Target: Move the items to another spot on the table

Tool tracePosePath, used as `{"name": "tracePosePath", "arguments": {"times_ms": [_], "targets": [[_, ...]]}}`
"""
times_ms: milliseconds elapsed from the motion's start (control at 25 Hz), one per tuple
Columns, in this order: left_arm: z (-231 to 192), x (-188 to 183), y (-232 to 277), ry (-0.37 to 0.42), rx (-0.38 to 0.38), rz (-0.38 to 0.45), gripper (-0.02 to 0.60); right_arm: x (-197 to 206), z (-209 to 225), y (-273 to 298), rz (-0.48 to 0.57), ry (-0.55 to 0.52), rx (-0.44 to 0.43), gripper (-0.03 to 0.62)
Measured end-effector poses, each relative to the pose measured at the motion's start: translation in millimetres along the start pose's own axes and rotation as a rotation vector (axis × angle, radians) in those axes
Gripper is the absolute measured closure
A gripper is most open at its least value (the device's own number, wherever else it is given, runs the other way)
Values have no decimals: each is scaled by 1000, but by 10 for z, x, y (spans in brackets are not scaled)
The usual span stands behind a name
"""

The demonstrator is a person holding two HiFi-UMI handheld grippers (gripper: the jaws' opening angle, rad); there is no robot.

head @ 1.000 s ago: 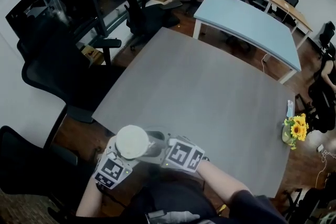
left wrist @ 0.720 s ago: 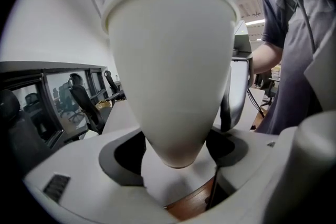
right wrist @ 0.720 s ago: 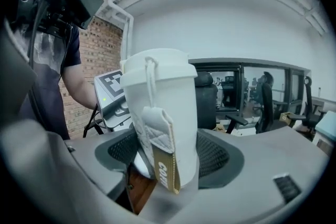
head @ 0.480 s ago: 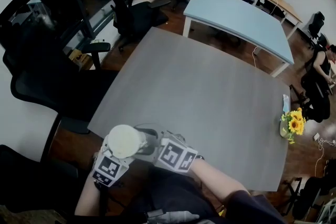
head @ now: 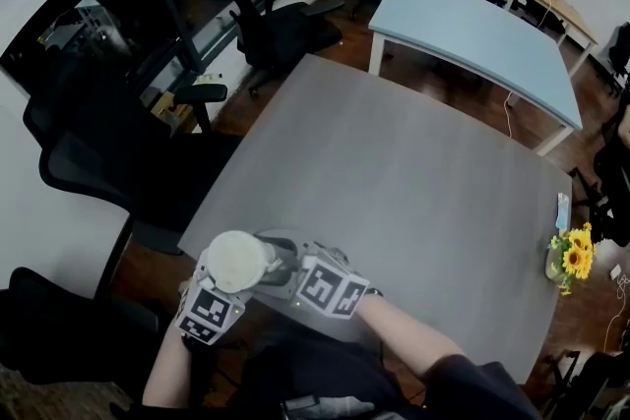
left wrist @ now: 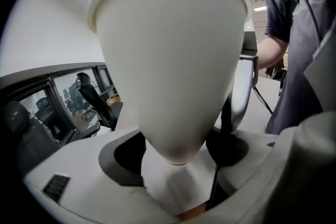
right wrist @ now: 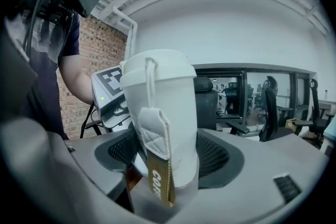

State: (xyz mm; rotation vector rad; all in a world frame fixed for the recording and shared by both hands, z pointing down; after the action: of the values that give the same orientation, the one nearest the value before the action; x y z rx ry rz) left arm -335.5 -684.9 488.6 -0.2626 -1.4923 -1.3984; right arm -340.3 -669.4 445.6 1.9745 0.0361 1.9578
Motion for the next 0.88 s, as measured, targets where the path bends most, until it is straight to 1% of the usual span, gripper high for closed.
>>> {"name": "tracePosePath", "arguments": {"times_ms": [80, 200, 320, 480, 560, 720, 880], "targets": [[-81, 79, 3, 6, -9, -13, 202, 16, 36, 99, -4, -1, -3, 244], [-214, 230, 11, 4, -27, -32, 202, 74, 108, 232, -44, 1, 11, 244], [-330, 293, 14, -6, -4, -10, 202, 86, 170, 399, -55, 2, 14, 244], [-589, 477, -19, -26, 14, 9, 202, 32, 264, 703, -61, 12, 15, 244], [-726, 596, -1, -25, 12, 6, 202, 33, 337, 849, -59, 8, 17, 244], [-977, 804, 57, 6, 2, -7, 202, 99, 475, 1146, -91, -7, 28, 243], [-1127, 990, 126, -16, -11, -24, 202, 198, 572, 1360, -113, -7, 11, 243]]}}
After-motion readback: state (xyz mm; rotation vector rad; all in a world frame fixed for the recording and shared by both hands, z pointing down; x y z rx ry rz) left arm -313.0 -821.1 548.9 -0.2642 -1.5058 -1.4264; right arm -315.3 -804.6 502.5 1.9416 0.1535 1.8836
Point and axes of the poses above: the fingertips, and each gripper's own axes: y forward along the fingers, z to its right, x out of its underside, the point moved 2 cm from there along -y, backward along the fingers
